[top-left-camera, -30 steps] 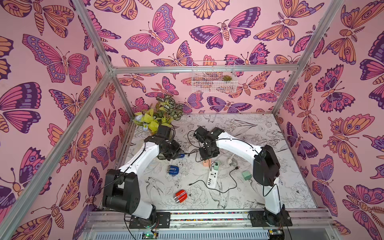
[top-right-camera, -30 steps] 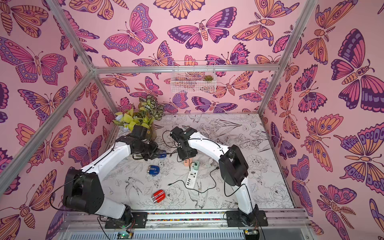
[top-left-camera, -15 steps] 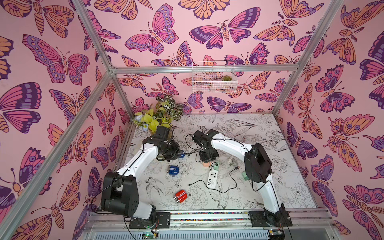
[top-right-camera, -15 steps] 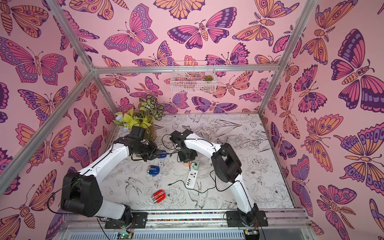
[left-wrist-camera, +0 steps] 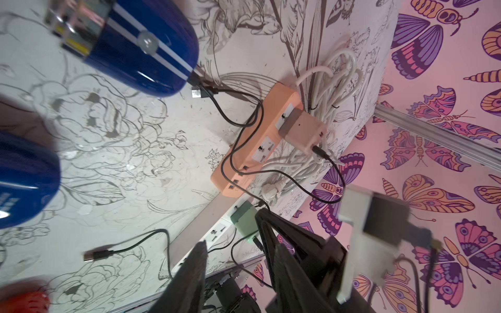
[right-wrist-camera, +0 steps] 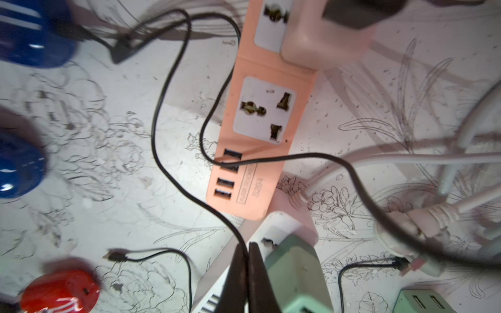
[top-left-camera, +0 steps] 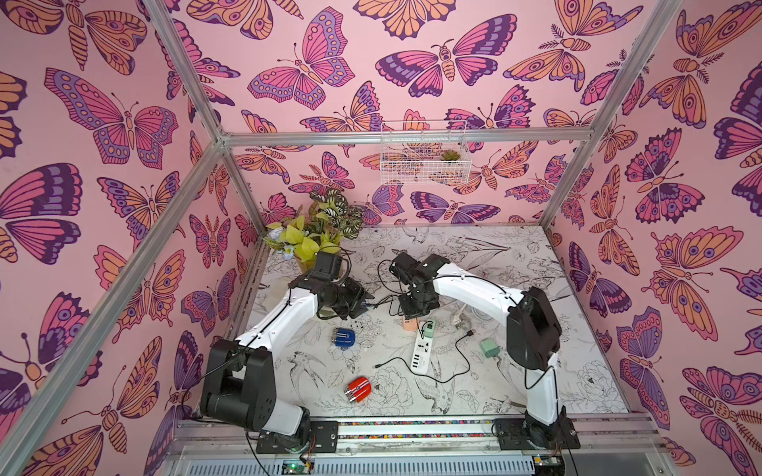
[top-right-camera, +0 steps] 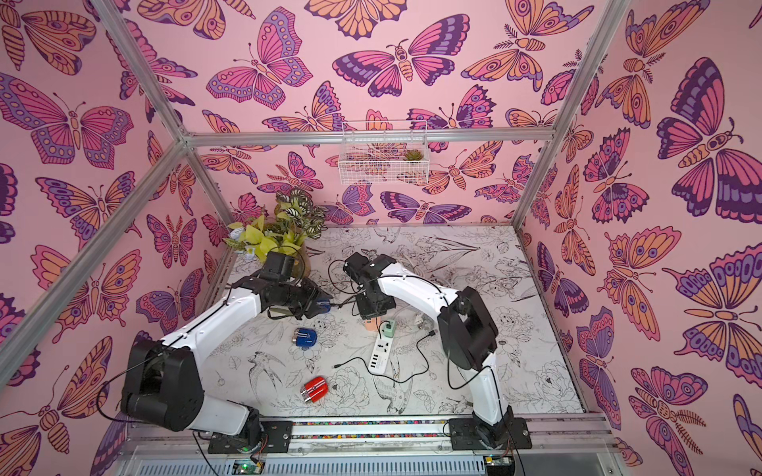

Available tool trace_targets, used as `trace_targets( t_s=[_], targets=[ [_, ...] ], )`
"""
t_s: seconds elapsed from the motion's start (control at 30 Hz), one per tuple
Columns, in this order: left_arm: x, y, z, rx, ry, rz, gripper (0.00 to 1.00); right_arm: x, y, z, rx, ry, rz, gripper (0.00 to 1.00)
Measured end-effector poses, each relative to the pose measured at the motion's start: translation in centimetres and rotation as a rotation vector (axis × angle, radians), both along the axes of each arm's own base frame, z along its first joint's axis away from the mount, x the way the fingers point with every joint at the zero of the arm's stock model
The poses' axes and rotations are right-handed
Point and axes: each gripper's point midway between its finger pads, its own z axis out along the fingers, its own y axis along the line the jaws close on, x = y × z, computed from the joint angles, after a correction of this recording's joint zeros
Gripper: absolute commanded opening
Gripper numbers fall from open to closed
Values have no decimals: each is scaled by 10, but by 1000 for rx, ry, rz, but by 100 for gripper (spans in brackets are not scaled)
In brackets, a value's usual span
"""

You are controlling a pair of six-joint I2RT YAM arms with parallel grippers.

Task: Charge the electric shaver
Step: Pick up the charging cable from the center of the board.

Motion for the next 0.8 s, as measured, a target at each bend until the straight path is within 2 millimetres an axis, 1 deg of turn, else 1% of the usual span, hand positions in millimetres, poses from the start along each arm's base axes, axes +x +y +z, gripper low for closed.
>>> trace_targets(
  t_s=[0.07,0.13,0.2,0.3,0.4,0.5,0.57,0.73,0.8],
  targets=[
    [4,-12,4,-36,-1,13,50,-2,0,18,43,-31,0,0],
    [6,-22,7,-67,1,17,50,-3,0,30,72,-53,-1,0],
    [9,-32,9,-87,9,21,50,-5,-1,37,93,-65,-7,0],
    [11,-43,10,-107,17,19,52,-8,-3,37,109,-63,-18,0],
    [10,-49,10,-118,28,24,63,-10,-7,34,119,-56,-29,0],
    [13,-49,10,-130,31,44,68,-13,-10,35,141,-55,-36,0],
    [15,-50,6,-150,32,66,70,-15,-11,38,164,-61,-40,0],
    [25,-54,-23,-200,87,153,77,-23,-13,51,238,-85,-45,0],
    [32,-54,-29,-222,99,195,79,-25,-14,55,264,-95,-48,0]
  ],
)
